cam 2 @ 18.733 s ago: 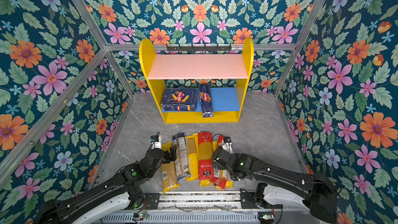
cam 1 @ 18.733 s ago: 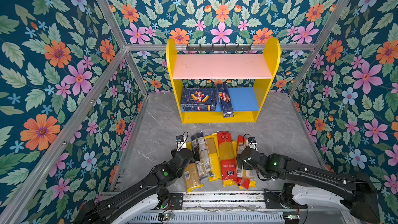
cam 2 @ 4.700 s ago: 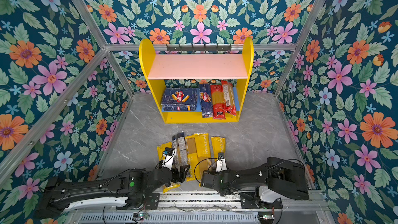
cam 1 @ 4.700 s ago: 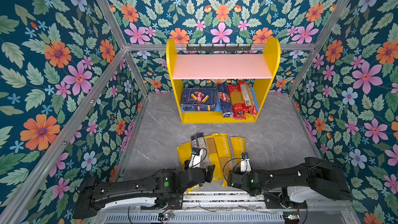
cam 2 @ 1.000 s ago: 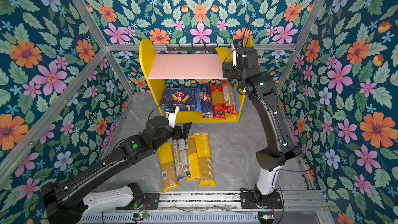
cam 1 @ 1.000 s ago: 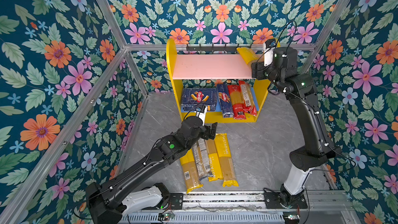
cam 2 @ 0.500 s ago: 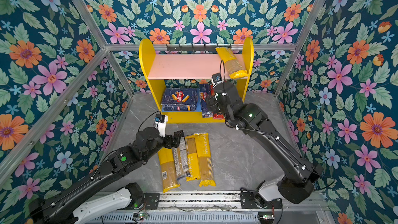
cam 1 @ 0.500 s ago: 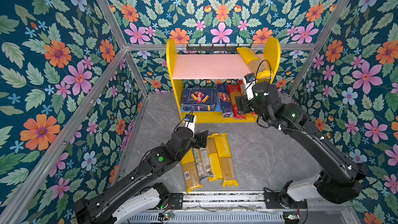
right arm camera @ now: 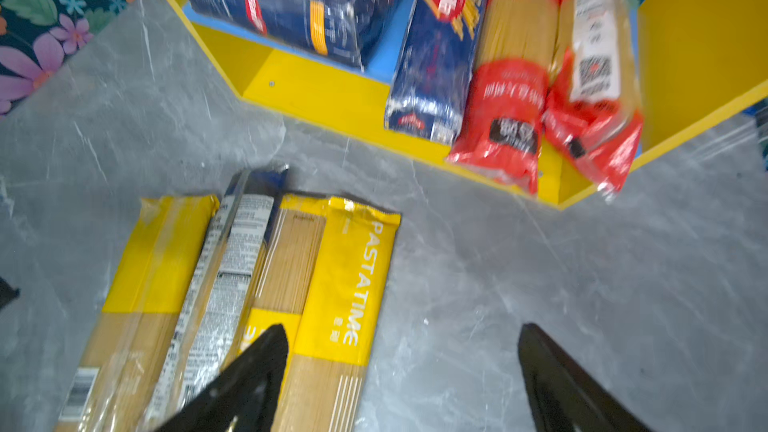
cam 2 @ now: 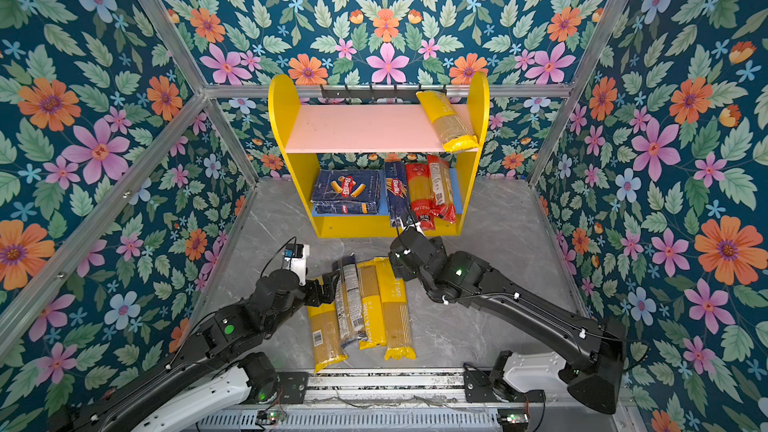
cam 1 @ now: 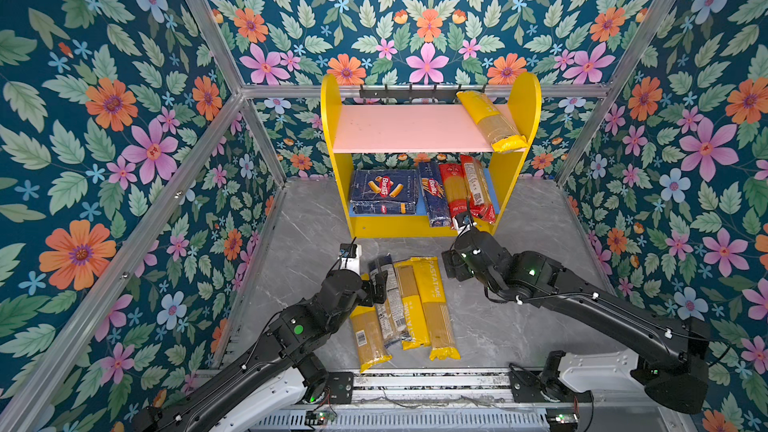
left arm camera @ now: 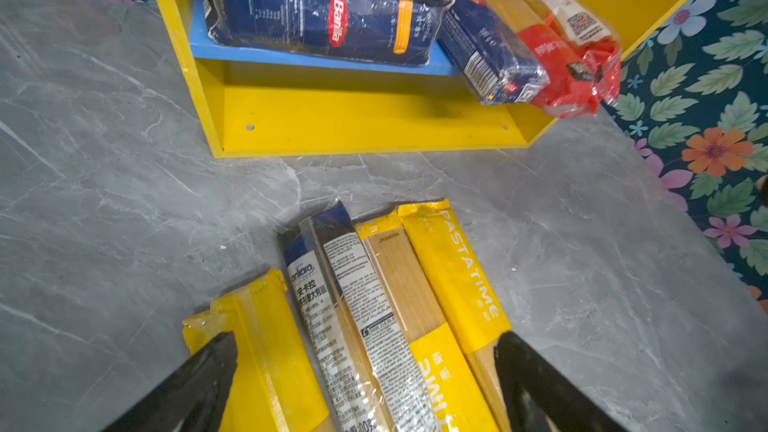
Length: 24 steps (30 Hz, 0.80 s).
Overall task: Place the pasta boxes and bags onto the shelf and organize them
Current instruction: 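Withdraw the right gripper from the shelf back toward the pile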
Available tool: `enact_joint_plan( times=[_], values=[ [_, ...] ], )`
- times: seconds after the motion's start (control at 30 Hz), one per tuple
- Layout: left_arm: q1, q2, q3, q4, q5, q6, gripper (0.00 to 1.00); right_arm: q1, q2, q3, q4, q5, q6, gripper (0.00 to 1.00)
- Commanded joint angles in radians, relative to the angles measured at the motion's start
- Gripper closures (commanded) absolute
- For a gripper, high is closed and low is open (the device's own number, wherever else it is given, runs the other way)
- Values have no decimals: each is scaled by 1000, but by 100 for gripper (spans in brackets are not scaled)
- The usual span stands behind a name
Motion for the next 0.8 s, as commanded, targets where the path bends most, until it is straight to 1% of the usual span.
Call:
enact_joint_plan(
  times=[0.0,0.13,0.2,0.3,0.5,0.63,0.77],
  values=[
    [2,-18,-34,-13,-9,-48,1,26,-32,-86,73,-44,123,11],
    [2,-45,-100,-1,4,-99,1,62,-70,-210,122,-77,211,10],
    [2,-49,-134,12,3,-122,1,72,-85,-280,171,-119,250,9],
    [2,-38,-170,41,6,-152,1,100,-84,-344,208,-130,299,8],
    [1,8,-219,111,49,-191,1,175,-38,-406,225,-109,375,7],
    [1,33,-248,143,75,-216,1,206,-8,-460,292,-130,413,6],
    [0,42,-272,153,84,-234,1,212,24,-502,352,-158,444,6]
  ],
)
